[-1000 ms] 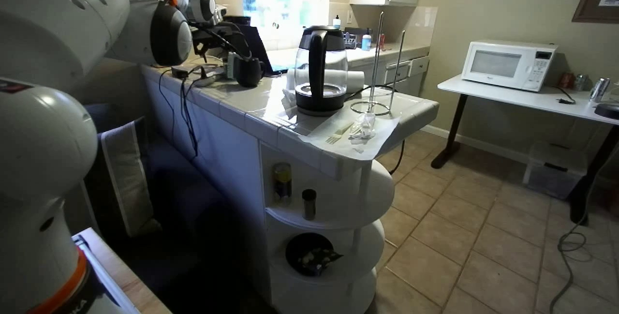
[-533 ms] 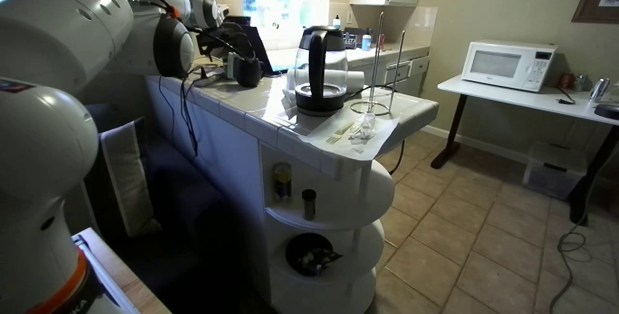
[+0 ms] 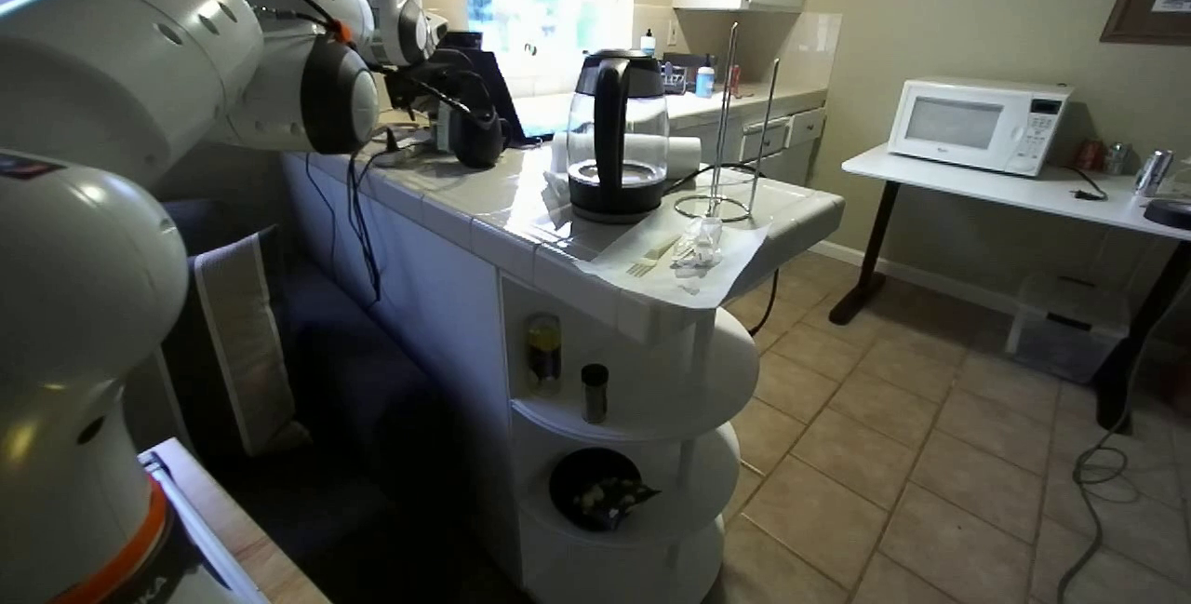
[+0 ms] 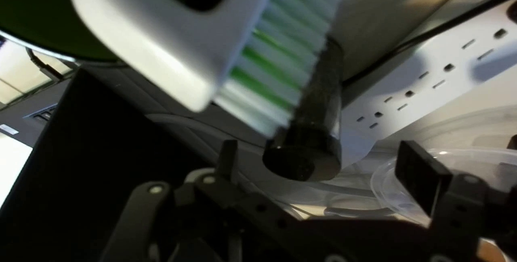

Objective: Pick up the black pepper container on the left and move it to the right

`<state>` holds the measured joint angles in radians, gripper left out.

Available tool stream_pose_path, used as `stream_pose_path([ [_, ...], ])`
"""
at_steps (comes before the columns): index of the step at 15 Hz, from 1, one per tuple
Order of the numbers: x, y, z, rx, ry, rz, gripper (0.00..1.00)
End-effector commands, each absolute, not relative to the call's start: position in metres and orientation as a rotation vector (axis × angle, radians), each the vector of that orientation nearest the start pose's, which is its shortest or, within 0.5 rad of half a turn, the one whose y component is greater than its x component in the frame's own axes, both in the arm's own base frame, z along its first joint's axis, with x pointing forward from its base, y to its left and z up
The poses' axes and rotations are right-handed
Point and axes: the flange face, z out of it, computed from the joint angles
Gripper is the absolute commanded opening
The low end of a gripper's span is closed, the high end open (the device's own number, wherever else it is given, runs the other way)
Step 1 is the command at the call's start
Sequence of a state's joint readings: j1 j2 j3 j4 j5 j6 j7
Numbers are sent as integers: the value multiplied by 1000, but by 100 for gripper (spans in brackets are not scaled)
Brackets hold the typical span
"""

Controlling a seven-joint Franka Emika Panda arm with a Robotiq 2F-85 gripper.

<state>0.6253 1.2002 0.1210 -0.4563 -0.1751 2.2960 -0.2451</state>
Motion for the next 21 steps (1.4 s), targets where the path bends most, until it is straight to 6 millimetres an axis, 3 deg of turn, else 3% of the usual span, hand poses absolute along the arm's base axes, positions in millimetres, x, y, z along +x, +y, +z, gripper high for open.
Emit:
stream_pose_path([
  [1, 678, 512, 381, -2584, -1276, -971, 100],
  [5, 684, 505, 381, -2570, -1242, -952, 99],
  [10, 691, 496, 380, -2539, -1185, -927, 79],
  [11, 692, 494, 380, -2535, -1176, -923, 71],
  [13, 694, 491, 379, -2526, -1160, -916, 73],
  [14, 695, 490, 379, -2519, -1152, -909, 68],
  [19, 697, 488, 376, -2461, -1152, -879, 83],
  [21, 698, 487, 376, -2436, -1155, -874, 78],
])
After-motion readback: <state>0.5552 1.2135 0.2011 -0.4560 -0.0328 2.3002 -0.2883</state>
